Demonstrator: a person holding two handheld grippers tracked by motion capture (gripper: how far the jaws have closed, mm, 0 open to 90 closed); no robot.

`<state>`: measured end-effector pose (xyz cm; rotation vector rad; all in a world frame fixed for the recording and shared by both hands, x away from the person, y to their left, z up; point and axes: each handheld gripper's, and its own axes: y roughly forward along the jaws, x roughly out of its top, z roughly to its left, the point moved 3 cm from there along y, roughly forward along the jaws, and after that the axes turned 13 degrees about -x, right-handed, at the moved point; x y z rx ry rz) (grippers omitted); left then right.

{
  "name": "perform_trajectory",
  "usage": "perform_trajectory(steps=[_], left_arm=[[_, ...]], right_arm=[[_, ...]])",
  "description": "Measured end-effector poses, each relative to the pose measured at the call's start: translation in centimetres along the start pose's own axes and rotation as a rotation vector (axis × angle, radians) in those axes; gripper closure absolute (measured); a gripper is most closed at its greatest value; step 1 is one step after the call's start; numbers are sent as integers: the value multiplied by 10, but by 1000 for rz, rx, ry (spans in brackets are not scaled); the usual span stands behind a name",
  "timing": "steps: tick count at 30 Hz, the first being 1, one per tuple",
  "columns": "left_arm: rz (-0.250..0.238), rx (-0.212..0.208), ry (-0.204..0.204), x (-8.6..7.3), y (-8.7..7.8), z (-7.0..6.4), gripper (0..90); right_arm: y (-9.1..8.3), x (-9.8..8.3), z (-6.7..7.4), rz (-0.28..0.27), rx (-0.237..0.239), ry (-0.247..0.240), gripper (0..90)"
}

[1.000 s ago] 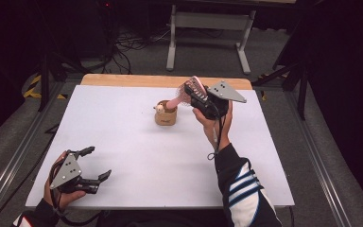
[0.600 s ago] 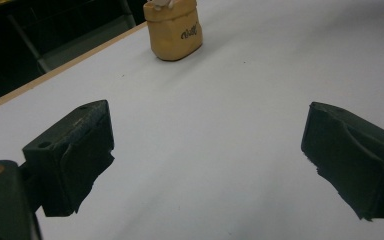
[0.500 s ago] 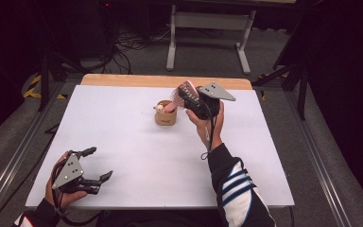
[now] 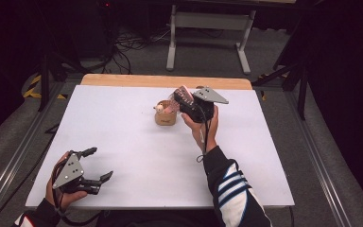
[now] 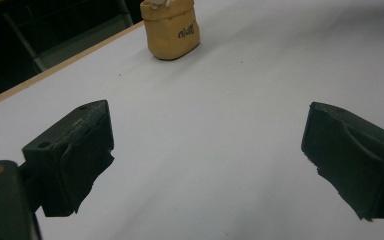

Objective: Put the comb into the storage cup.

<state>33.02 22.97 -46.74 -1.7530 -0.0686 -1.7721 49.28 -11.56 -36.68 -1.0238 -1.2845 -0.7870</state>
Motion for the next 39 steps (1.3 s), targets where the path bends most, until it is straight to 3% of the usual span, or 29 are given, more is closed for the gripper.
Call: perform_trajectory(steps=[14,39], left_arm=[[-1,1,-1,0,0,0,77],[11,-3,-2,0,4,-1,78]], right_arm=[[1,-8,-5,-6,3,38,612],[-2,-15,-22,17,-63,14,572]])
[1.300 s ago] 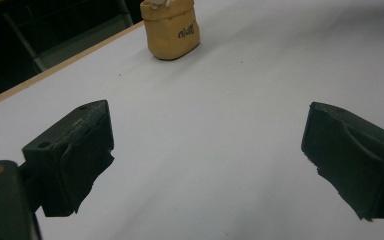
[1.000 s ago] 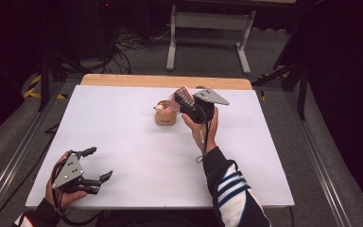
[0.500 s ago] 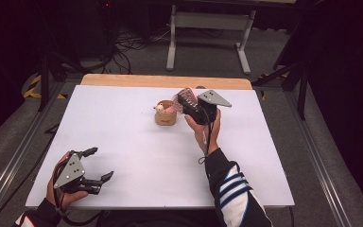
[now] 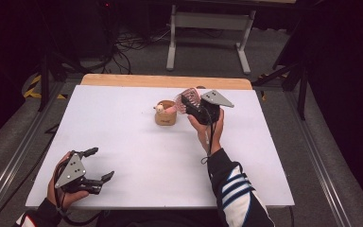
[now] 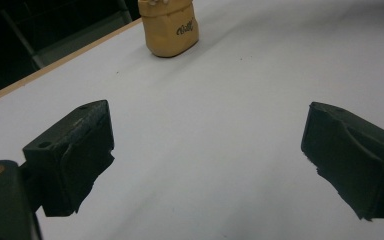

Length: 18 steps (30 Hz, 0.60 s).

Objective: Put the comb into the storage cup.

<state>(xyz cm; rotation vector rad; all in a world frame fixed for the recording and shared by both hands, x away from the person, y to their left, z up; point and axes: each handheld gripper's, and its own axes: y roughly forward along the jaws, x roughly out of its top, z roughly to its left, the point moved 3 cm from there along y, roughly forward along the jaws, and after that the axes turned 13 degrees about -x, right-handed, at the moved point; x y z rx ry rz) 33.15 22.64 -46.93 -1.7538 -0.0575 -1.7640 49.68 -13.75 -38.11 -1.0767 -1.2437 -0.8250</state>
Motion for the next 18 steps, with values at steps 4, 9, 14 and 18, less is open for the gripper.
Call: perform_trajectory(steps=[4,9,14,18], left_arm=[[2,-1,1,0,1,0,78],[5,-3,-1,-1,1,0,78],[7,-3,1,-1,2,-1,78],[11,-3,2,-1,2,-1,79]], right_arm=[[0,-1,-2,7,-16,-9,526],[0,-2,-8,16,-27,-6,488],[-1,-3,-11,22,-30,1,465],[-2,-4,-13,22,-31,1,457]])
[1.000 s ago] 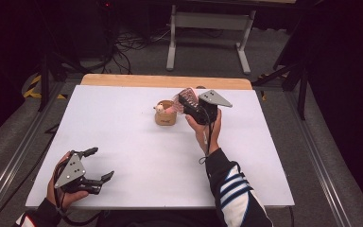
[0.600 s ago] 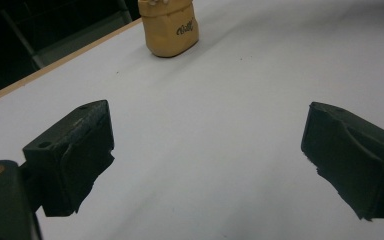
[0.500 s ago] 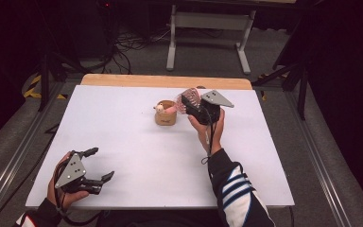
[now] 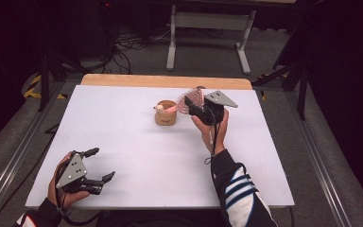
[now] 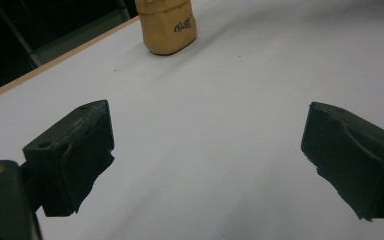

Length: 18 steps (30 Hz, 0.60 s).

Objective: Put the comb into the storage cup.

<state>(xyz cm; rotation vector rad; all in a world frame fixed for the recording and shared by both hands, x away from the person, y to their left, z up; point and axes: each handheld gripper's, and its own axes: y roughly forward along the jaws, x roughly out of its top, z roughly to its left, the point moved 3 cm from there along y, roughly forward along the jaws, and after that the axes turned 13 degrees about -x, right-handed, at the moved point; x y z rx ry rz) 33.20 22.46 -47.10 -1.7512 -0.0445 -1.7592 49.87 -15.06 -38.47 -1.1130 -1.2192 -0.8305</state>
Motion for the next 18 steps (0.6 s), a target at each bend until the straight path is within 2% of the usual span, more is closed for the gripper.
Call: perform_trajectory(steps=[18], left_arm=[[4,-3,3,0,0,0,79]], right_arm=[[-1,-1,-1,7,5,-21,349]])
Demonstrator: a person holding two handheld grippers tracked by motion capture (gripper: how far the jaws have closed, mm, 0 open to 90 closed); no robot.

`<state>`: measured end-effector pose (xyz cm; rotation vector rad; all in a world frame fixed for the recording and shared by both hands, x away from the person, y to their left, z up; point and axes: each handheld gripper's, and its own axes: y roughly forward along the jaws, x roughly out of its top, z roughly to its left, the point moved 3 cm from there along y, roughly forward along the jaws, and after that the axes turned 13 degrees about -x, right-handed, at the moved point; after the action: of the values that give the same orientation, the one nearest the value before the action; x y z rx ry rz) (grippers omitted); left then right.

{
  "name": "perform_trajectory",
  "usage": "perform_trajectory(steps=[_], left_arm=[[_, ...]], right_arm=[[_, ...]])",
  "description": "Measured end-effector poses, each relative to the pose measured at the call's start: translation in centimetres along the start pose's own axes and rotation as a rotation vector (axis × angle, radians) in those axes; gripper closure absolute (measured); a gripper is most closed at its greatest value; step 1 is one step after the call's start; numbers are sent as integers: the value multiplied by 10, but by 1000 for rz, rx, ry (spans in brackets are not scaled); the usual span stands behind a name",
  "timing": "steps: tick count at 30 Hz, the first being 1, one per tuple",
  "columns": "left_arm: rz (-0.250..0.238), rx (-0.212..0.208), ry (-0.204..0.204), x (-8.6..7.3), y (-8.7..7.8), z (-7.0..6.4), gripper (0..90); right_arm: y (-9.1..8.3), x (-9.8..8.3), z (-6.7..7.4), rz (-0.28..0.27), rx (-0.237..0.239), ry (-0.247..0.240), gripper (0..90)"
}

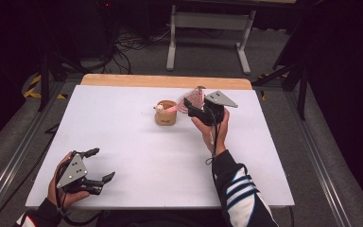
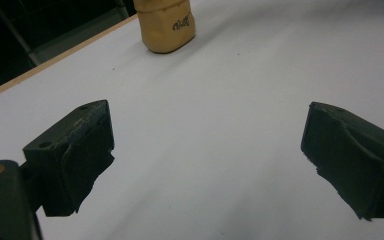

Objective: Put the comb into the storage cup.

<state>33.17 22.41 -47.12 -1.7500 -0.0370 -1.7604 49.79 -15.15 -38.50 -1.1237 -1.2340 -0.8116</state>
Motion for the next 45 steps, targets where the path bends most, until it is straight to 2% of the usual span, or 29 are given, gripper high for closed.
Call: perform_trajectory(steps=[13,20,28,38,45], left_arm=[[0,0,1,1,0,-1,79],[-4,0,0,1,0,-1,79],[-4,0,0,1,-1,0,80],[-1,0,-1,1,-1,0,80],[-4,0,0,1,-1,0,80]], right_arm=[[-2,4,0,-3,-32,-32,196],[-3,5,1,0,-42,-54,145],[-8,11,-3,-2,-49,-90,143],[-13,17,-8,-14,-56,-111,131],[-20,24,-11,-55,-66,-114,128]])
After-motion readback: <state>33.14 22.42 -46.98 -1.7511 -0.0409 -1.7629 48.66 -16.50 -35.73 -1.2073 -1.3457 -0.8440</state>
